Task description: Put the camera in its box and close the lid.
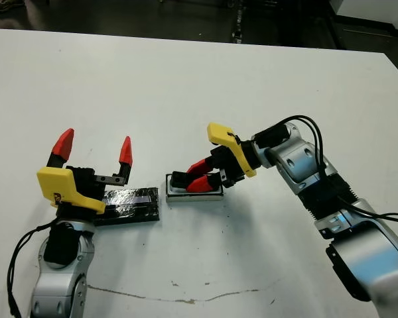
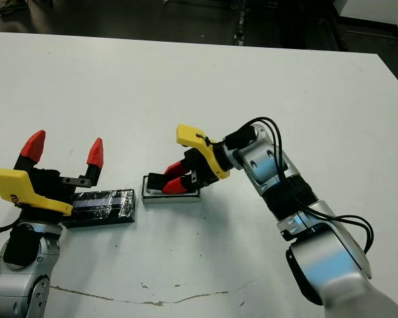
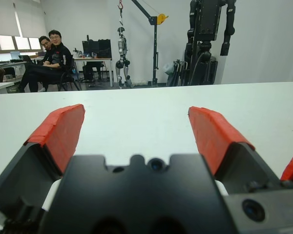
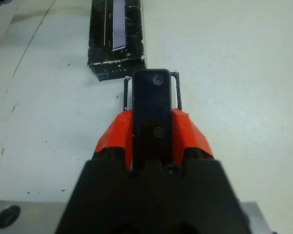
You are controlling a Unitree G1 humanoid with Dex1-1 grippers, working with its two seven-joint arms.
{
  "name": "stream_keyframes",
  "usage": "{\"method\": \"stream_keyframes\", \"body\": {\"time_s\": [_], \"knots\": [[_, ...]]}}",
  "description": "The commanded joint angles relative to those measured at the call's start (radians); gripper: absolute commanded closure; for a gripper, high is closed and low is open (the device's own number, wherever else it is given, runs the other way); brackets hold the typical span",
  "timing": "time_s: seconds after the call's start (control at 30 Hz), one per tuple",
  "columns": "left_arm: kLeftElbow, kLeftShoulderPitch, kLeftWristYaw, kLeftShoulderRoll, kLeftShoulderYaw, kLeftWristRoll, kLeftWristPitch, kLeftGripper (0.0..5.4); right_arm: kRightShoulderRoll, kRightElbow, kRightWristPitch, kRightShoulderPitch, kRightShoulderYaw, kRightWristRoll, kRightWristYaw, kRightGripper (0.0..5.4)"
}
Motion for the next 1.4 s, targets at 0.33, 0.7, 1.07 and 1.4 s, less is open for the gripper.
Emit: {"method": "stream_keyframes", "body": {"time_s": [0.33, 0.7, 1.07, 1.4], "knots": [[0.000, 0.007, 0.002, 0.004, 0.001, 0.009, 0.005, 0.00, -0.055, 0.006, 0.022, 0.008, 0.008, -0.023, 0.014, 3.75], [-0.006, 0.011, 0.005, 0.002, 0.000, 0.009, 0.011, 0.00, -0.070, -0.038, 0.021, 0.019, 0.015, -0.042, -0.007, 3.75], [-0.001, 0.012, 0.003, 0.001, -0.001, 0.006, 0.006, 0.00, -0.064, -0.063, 0.087, 0.021, 0.017, -0.031, -0.025, 2.60], [0.000, 0.013, 0.006, 0.000, -0.003, 0.010, 0.006, 0.00, -0.068, -0.056, 0.080, 0.007, 0.014, -0.012, -0.005, 1.21]]}}
